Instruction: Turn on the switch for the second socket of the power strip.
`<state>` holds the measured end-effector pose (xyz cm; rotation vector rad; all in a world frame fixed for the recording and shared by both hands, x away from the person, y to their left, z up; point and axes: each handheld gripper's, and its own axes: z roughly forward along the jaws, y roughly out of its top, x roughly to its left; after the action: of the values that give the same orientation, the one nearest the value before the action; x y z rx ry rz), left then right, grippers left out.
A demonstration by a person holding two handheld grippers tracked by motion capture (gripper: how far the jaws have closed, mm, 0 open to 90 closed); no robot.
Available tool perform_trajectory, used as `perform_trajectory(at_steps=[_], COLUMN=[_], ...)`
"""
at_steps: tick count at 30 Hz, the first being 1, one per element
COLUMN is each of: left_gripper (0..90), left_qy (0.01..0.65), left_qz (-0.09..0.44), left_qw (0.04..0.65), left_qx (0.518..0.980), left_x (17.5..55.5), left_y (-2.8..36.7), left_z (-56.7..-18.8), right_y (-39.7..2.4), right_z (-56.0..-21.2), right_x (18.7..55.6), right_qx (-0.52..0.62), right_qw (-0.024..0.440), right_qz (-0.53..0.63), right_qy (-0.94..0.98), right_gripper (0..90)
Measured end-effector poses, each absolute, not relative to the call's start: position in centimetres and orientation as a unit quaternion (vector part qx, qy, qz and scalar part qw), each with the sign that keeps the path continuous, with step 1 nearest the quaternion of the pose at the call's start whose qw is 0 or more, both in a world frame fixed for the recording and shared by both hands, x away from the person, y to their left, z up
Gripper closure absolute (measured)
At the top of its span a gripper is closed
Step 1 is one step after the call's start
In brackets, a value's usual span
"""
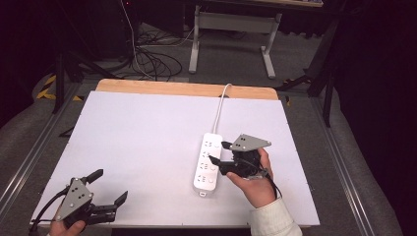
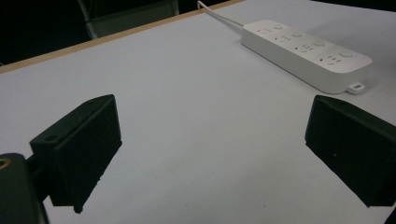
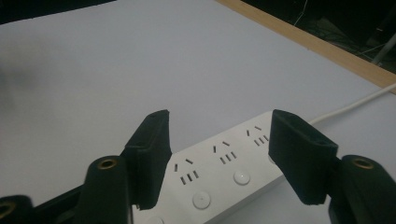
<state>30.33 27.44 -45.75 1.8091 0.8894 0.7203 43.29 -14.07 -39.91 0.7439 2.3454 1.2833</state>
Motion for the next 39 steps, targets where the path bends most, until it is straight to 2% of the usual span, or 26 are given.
perform_trajectory(at_steps=[17,27,39], left_gripper=[4.2,4.2,4.2], left_qy=[0.365,0.365,0.365], left_qz=[0.293,0.293,0.289], left_qw=[0.481,0.48,0.48], left_qx=[0.741,0.742,0.744], left_x=[30.3,30.3,30.3], left_y=[27.4,27.5,27.5], left_z=[-45.7,-45.7,-45.7], right_y=[-17.5,-19.5,-21.9], right_z=[-39.3,-40.7,-43.3], right_x=[40.9,40.1,39.3], right_qx=[0.269,0.279,0.267], right_qw=[0.155,0.141,0.142], right_qz=[0.472,0.469,0.476], right_qy=[0.825,0.826,0.826], right_gripper=[26.8,20.6,17.3])
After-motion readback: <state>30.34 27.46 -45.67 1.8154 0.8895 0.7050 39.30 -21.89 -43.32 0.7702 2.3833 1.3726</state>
